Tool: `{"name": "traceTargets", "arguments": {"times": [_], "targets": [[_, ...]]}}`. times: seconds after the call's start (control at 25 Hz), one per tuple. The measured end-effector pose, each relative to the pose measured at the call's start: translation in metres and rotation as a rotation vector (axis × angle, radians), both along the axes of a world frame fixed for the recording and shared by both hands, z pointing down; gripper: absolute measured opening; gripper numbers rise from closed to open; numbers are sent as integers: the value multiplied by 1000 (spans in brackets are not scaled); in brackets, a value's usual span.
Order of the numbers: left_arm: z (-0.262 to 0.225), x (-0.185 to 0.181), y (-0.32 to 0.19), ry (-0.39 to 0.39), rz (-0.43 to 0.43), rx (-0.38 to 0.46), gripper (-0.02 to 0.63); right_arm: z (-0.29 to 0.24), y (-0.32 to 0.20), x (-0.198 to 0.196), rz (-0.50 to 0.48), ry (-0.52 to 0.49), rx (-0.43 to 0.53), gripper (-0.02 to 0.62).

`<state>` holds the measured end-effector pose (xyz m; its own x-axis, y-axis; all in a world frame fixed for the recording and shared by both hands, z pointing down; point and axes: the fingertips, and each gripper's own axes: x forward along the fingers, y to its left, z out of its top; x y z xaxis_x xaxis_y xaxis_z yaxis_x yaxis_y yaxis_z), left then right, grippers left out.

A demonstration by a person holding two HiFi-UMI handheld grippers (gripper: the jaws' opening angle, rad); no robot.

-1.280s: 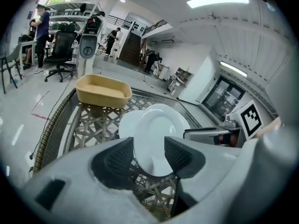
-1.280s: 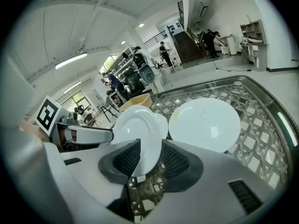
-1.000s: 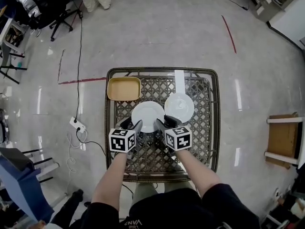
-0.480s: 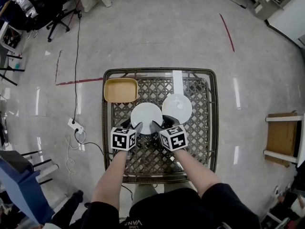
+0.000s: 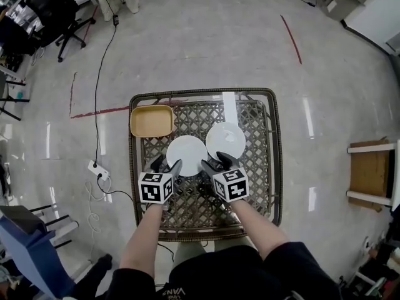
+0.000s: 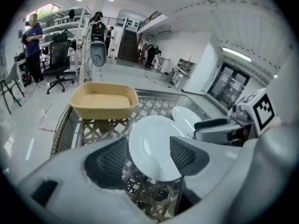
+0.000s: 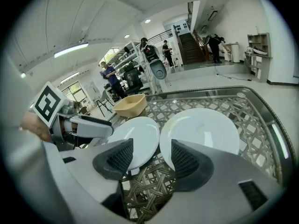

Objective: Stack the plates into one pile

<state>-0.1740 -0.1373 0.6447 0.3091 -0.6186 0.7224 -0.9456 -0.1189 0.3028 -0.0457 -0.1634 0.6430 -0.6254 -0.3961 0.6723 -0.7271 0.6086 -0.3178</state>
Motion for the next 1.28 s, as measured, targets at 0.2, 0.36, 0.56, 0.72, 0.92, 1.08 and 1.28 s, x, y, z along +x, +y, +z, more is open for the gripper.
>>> {"name": "traceTargets", "arguments": {"times": [0.2, 0.36, 0.56, 0.72, 0.92, 1.08, 1.28], "targets": [[-23, 38, -24, 10, 103, 102, 284, -5, -14, 54, 163, -35, -3, 230], [-28, 80, -48, 26, 200, 121, 285, -6, -23, 92, 245, -35, -4, 229], [-30, 119, -77, 25, 283, 127, 285, -3, -34, 121, 314, -41, -13, 227], [-17, 135, -93, 1, 324, 84, 285, 4, -41, 130, 333, -55, -29, 225], [-3, 145, -106, -14, 371, 4, 285, 9, -49, 130, 328, -73, -47, 225], [7, 149, -113, -27, 382, -56, 292, 16, -52, 129, 321, -75, -62, 225], [20, 152, -110, -16, 391, -147, 296, 18, -53, 122, 300, -77, -71, 222]]}}
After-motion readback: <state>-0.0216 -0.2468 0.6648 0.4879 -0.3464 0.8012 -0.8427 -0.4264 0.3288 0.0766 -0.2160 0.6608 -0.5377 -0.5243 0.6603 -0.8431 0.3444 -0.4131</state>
